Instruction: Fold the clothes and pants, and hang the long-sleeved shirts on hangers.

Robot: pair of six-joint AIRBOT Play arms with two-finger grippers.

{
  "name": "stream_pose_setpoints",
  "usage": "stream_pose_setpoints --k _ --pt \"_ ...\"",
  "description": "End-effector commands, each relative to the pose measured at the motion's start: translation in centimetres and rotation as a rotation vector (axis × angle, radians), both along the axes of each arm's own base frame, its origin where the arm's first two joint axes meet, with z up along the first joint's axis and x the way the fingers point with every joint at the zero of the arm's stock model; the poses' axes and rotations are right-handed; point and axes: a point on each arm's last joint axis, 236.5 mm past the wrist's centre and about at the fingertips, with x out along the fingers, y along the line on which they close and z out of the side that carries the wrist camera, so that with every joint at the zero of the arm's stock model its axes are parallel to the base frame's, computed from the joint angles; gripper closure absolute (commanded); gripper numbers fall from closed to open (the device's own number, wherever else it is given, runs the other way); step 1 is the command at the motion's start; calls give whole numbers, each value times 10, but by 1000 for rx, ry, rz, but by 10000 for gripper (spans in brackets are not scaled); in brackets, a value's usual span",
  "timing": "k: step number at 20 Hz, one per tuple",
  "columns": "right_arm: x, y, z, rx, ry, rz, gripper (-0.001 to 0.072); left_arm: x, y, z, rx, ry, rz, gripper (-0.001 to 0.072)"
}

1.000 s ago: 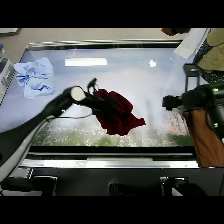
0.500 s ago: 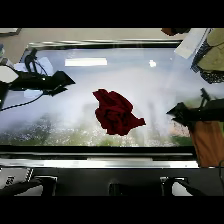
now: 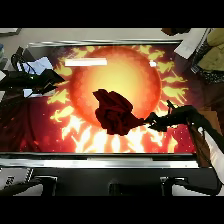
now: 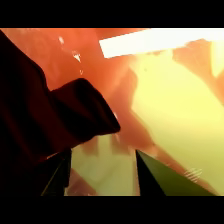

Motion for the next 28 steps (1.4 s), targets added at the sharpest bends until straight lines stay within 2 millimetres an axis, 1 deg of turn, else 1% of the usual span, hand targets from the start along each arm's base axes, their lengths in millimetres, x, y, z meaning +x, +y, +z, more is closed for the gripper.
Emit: stream_pose_setpoints --k 1,3,5,7,8,10,11,12,13,15,19,21,23,25,28 --pt "10 13 -13 -7 -8 -29 237 0 2 0 1 -2 3 86" --pt "17 12 -12 -4 -22 -63 237 0 2 -3 -1 10 3 86" --pt "21 10 -13 -8 -25 -88 240 0 1 -15 -5 50 1 86" --pt "22 9 -14 -11 -25 -91 308 3 0 -33 -8 97 -3 86" --pt "21 9 -16 -10 -19 -89 368 5 -1 -44 -9 119 -5 86" --pt "19 10 -16 -10 -22 -73 439 9 -4 -69 -4 165 -21 86" --pt "19 10 -16 -11 -24 -69 506 12 -7 -82 -4 190 -28 86" --pt "18 10 -16 -12 -22 -66 656 14 -13 -94 -2 202 -45 87" --pt "18 10 -16 -13 -22 -65 677 17 -19 -107 -5 214 -56 87" --pt "18 10 -16 -13 -22 -66 678 25 -34 -128 -27 232 -58 87" --pt "11 13 -14 4 9 -58 678 49 -68 -157 -85 200 -32 87" --pt "6 16 -11 12 20 -39 678 60 -81 -168 -117 186 -2 87" --pt "3 16 -9 12 26 -34 678 67 -96 -179 -154 178 8 92" --pt "4 15 -5 7 24 -40 678 71 -109 -186 -193 168 5 100" --pt "4 15 1 8 11 -40 678 79 -124 -197 -261 175 43 105"
